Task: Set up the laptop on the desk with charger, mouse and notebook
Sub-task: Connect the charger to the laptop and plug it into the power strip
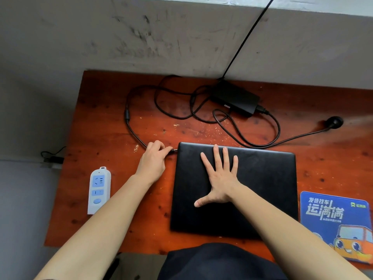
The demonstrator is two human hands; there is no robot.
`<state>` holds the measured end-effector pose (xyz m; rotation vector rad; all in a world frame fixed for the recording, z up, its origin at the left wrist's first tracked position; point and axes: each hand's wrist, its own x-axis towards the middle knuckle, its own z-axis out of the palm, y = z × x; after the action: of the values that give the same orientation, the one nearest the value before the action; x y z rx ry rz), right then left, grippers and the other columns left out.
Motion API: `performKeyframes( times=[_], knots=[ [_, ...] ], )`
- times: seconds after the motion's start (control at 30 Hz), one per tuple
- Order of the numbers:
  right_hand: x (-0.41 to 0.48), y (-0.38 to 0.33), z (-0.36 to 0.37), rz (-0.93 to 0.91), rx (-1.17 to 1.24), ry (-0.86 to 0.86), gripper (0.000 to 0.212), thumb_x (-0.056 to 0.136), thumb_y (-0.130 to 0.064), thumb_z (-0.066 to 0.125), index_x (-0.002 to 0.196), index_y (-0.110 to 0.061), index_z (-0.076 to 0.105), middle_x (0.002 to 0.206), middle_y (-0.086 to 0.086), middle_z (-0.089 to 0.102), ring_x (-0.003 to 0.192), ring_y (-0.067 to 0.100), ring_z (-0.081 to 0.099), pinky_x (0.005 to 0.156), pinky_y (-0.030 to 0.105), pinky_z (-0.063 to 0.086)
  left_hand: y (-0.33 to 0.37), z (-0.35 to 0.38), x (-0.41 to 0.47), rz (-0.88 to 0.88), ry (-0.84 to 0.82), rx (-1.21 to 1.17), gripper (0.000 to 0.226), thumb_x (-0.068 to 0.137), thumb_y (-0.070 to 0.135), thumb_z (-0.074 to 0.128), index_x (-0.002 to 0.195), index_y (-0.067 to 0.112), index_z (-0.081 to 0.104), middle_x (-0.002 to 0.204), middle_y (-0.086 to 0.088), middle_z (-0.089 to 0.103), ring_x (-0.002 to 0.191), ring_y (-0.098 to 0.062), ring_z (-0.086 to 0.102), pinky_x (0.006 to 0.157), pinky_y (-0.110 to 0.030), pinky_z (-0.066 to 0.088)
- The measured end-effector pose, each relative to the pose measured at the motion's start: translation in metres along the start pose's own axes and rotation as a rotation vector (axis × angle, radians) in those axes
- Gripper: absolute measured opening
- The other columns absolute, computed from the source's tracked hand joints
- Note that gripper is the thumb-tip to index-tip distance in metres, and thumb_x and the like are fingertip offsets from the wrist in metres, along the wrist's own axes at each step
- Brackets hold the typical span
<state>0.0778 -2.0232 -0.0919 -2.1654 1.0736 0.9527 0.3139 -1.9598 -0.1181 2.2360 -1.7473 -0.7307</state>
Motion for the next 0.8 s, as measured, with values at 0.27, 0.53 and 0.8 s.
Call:
performKeyframes(
  times=[0.27,0.53,0.8],
  knots=[
    [0.001,0.0,0.0,0.007,0.002,0.0,0.161,0.029,-0.105,0.05,0.132,-0.038,-0.053,0.136,0.01,-0.065,0.121,0.037,-0.063,0.095,0.064,-0.038,-0.003,0.0,-0.002,0.096,0.017,0.012,0.042,0.093,-0.004,0.054,0.132,0.01,0.062,0.114,-0.01,0.054,0.107,-0.025,0.049,0.079,-0.038,0.053],
    [0.002,-0.001,0.001,0.014,-0.001,0.006,0.161,0.027,-0.106,0.047,0.131,-0.038,-0.054,0.137,0.01,-0.064,0.122,0.037,-0.062,0.096,0.064,-0.036,0.005,0.0,0.012,0.142,0.036,-0.002,0.04,0.088,-0.012,0.052,0.123,0.002,0.065,0.115,-0.012,0.062,0.108,-0.028,0.052,0.088,-0.041,0.051],
    [0.001,-0.001,-0.001,0.011,0.0,0.002,0.161,0.029,-0.105,0.05,0.131,-0.037,-0.054,0.136,0.01,-0.065,0.121,0.036,-0.063,0.096,0.064,-0.037,0.03,0.012,0.006,-0.283,0.271,-0.361,0.029,0.094,0.01,0.058,0.121,0.019,0.063,0.12,0.003,0.058,0.108,-0.011,0.056,0.092,-0.027,0.048]
  ],
)
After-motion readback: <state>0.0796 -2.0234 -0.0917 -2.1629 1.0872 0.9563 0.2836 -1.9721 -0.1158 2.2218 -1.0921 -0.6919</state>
